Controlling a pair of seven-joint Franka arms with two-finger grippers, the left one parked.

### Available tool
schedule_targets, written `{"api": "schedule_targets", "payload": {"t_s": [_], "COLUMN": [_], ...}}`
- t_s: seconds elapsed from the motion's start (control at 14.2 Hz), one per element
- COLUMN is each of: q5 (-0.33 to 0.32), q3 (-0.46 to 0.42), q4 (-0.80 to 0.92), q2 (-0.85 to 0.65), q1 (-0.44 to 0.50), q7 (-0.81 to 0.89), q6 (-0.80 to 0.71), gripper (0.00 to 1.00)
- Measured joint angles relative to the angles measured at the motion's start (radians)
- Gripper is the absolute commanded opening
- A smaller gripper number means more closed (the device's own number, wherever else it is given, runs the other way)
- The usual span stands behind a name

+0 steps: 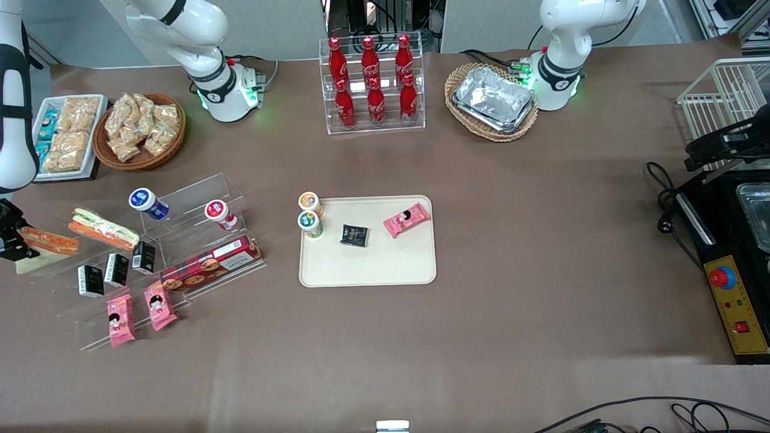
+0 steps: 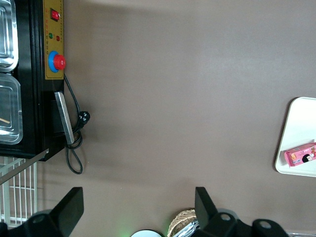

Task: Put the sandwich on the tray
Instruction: 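Lower the right gripper and grasp the wrapped triangle sandwich, then lift the sandwich and carry it over the cream tray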

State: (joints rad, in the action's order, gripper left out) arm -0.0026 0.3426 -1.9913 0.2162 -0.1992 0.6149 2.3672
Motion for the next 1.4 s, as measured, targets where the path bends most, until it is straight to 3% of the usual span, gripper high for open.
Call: {"api": "schedule_targets", "payload": {"t_s": [0.14, 0.35, 0.42, 0.49, 0.77, 1.12, 1.4], "q5": [0.0, 0.0, 0.0, 0.0, 0.0, 0.002, 0.049], "q3": [0.0, -0.001, -0.001, -0.001, 0.0, -0.013, -0.043], "q4": [-0.002, -0.002, -0.002, -0.001, 0.013, 0.161, 0.31], "q2": [0.007, 0.01, 0.01, 0.01, -0.029, -0.116, -0.124], "q1": [0.0, 0.0, 0.0, 0.0, -0.001, 0.006, 0.063], "q7": [0.0, 0.001, 0.001, 0.001, 0.001, -0.001, 0.078], "q6": [0.022, 0.034, 0.037, 0.039, 0.007, -0.295, -0.488], "gripper": [0.28, 0.24, 0.04, 0.0, 0.0, 0.0, 0.0]}}
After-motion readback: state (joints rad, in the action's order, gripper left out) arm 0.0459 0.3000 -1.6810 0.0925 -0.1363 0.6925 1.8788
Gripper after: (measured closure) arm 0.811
